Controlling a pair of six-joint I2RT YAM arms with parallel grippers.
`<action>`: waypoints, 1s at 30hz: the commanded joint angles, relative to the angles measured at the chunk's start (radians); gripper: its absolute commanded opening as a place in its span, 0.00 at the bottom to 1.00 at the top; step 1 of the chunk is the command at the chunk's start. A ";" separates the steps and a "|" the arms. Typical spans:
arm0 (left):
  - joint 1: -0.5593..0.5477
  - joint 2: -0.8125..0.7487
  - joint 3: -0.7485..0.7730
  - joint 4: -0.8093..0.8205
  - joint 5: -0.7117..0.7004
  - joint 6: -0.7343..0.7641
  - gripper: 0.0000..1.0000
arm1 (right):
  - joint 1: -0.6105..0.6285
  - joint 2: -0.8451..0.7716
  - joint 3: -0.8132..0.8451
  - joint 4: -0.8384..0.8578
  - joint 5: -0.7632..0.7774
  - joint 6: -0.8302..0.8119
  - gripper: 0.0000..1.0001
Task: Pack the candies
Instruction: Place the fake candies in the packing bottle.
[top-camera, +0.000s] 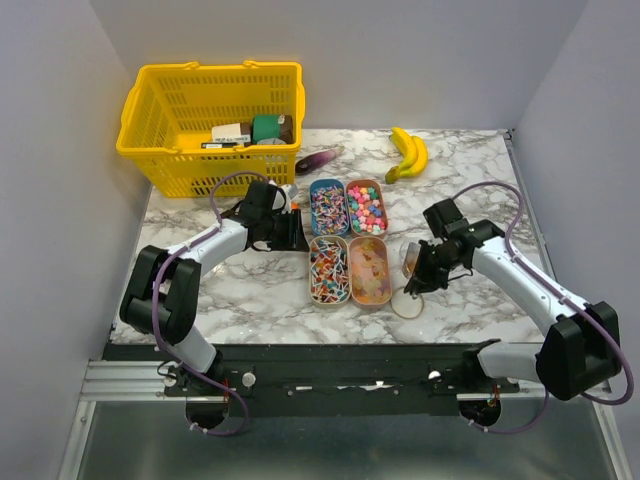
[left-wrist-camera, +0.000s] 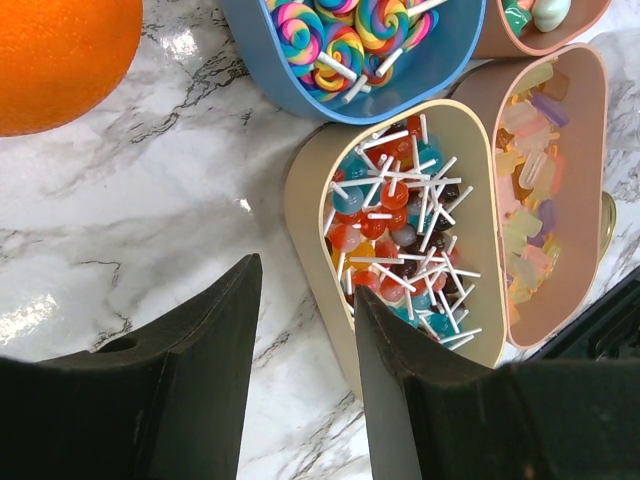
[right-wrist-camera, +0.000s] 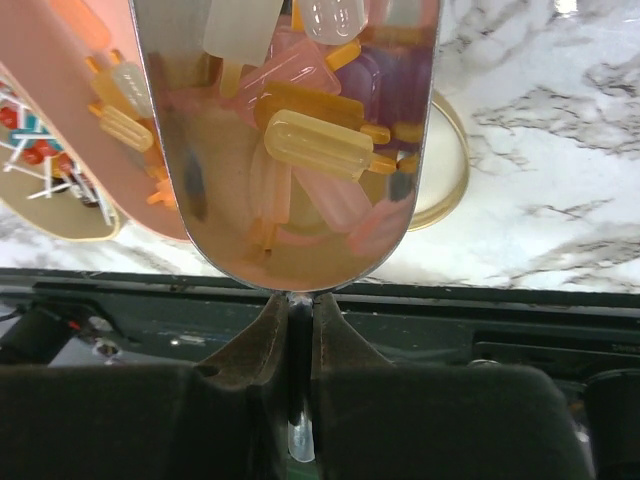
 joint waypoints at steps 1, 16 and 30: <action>-0.008 -0.027 0.021 -0.011 -0.011 -0.003 0.51 | -0.051 -0.017 -0.019 0.053 -0.130 0.003 0.01; -0.008 -0.036 0.021 -0.015 -0.024 -0.004 0.51 | -0.238 -0.044 -0.128 0.186 -0.467 0.104 0.01; -0.008 -0.040 0.015 -0.011 -0.032 -0.006 0.51 | -0.290 -0.089 -0.156 0.252 -0.564 0.252 0.01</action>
